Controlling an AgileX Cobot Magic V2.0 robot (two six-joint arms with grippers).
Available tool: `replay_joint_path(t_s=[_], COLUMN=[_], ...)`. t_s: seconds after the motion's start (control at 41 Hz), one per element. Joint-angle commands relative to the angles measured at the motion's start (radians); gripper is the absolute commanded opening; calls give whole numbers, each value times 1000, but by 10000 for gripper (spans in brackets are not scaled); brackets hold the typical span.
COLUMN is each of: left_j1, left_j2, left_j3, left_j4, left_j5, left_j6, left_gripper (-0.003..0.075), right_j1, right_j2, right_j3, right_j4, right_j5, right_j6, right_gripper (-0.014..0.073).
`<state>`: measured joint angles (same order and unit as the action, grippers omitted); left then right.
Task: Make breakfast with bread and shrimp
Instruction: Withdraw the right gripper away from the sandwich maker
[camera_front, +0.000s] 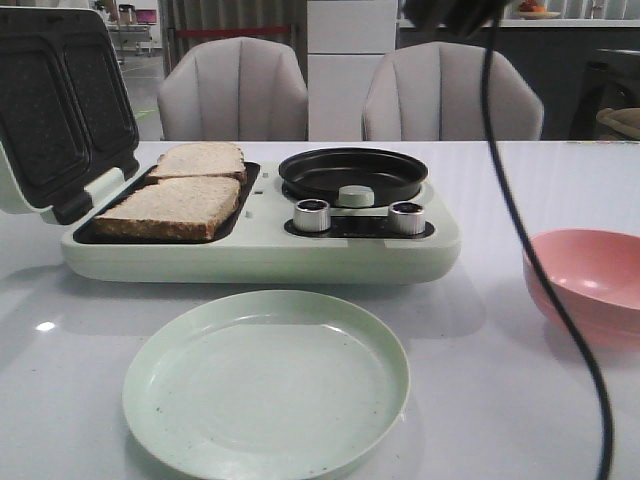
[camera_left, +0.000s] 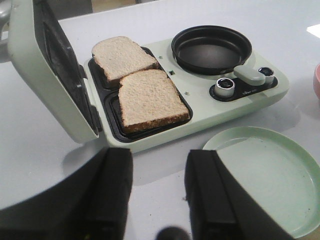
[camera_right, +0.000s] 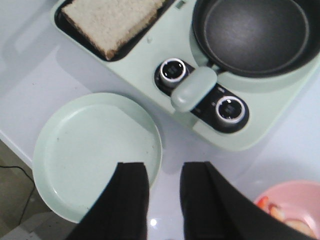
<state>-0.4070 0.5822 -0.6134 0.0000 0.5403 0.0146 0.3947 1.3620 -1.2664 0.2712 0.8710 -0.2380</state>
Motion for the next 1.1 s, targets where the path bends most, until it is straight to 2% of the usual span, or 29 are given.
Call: replay_joint_path(t_s=[0.0, 0.292, 0.463, 0.634, 0.756, 0.902, 1.072], left_j1=[-5, -5, -5, -5, -5, -5, 22], left_j2=[0, 0, 0, 46, 111, 204, 377], left_j3=[-34, -34, -41, -134, -203, -233, -237], left_j4=[-9, -9, 18, 130, 170, 173, 175], left_j5=[-56, -47, 35, 260, 369, 394, 406], left_j6=[0, 0, 0, 0, 0, -72, -85], left_gripper=[328, 328, 328, 328, 328, 328, 328], right_j1=[-3, -3, -3, -3, -3, -3, -3], right_j2=[-131, -443, -581, -663, -674, -674, -674], right_j3=[94, 469, 616, 653, 653, 653, 653], right_j4=[-36, -58, -58, -58, -58, -58, -58], right_j5=[-83, -201, -237, -224, -226, -226, -226], right_j6=[25, 39, 39, 39, 39, 39, 39], right_gripper=[306, 306, 306, 307, 307, 307, 307])
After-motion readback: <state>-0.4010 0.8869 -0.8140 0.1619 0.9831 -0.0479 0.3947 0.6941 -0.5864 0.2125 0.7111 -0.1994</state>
